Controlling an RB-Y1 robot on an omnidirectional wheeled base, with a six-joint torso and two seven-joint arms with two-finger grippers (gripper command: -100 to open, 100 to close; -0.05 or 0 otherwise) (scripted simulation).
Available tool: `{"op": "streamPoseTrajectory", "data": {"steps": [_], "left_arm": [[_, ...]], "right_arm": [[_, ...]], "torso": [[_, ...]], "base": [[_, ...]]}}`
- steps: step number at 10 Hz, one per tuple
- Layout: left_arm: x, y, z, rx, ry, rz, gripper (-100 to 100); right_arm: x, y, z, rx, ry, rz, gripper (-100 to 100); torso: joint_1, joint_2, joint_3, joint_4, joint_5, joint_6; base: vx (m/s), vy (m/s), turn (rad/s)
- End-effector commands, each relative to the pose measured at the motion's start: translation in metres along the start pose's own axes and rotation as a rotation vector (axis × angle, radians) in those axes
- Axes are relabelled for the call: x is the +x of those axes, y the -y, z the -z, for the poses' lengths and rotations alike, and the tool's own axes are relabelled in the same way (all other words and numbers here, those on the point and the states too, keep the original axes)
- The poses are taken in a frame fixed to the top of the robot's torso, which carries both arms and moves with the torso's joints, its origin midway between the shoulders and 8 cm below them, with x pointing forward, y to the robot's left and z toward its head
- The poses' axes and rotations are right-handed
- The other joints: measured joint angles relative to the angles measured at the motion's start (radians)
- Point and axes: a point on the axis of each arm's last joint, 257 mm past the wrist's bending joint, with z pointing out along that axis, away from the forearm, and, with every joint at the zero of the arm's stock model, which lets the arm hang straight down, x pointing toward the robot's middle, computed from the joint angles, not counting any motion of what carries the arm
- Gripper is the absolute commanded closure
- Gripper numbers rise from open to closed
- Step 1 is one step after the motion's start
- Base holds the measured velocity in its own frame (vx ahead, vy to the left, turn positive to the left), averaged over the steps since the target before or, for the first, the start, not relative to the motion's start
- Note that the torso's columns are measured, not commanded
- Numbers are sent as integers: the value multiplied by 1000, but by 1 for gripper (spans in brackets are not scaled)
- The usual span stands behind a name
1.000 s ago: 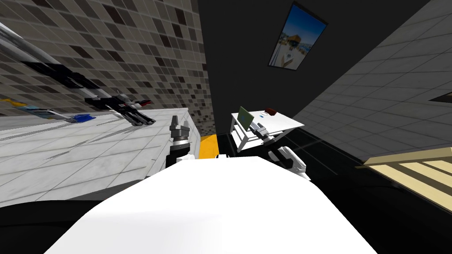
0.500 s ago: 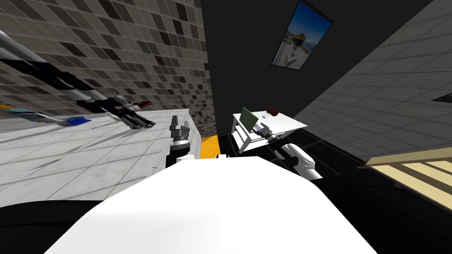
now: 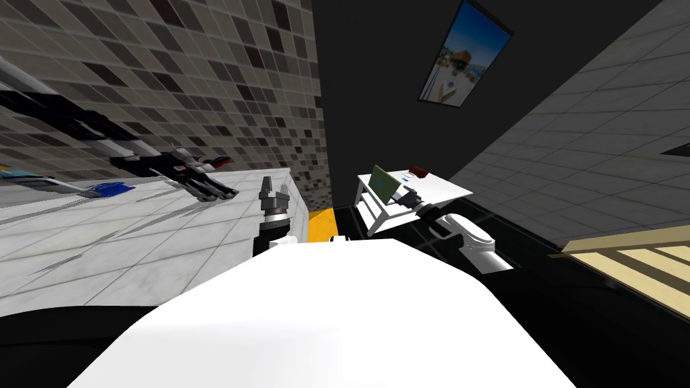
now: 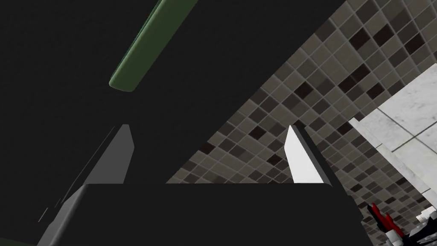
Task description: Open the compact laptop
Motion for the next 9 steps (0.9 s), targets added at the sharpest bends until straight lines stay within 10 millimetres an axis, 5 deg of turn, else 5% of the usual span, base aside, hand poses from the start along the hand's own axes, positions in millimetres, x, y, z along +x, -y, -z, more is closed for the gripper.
{"op": "streamPoseTrajectory", "data": {"steps": [1,5,7,8,9], "left_arm": [[0,0,0,0,0,0,0],[0,0,0,0,0,0,0],[0,0,0,0,0,0,0],[0,0,0,0,0,0,0],[0,0,0,0,0,0,0]], "right_arm": [[22,29,5,5,-77,166,-100],[42,69,10,9,-164,364,-100],[39,65,9,9,-152,336,-100],[39,65,9,9,-152,335,100],[41,67,9,8,-150,257,100]], "torso": [[0,1,1,0,0,0],[-2,3,2,1,-1,0],[-3,3,2,1,-1,0],[-3,3,2,1,-1,0],[-2,2,1,0,-1,0]], "base": [[70,97,-18],[55,76,-12],[12,15,-1],[0,0,0],[5,-88,54]]}}
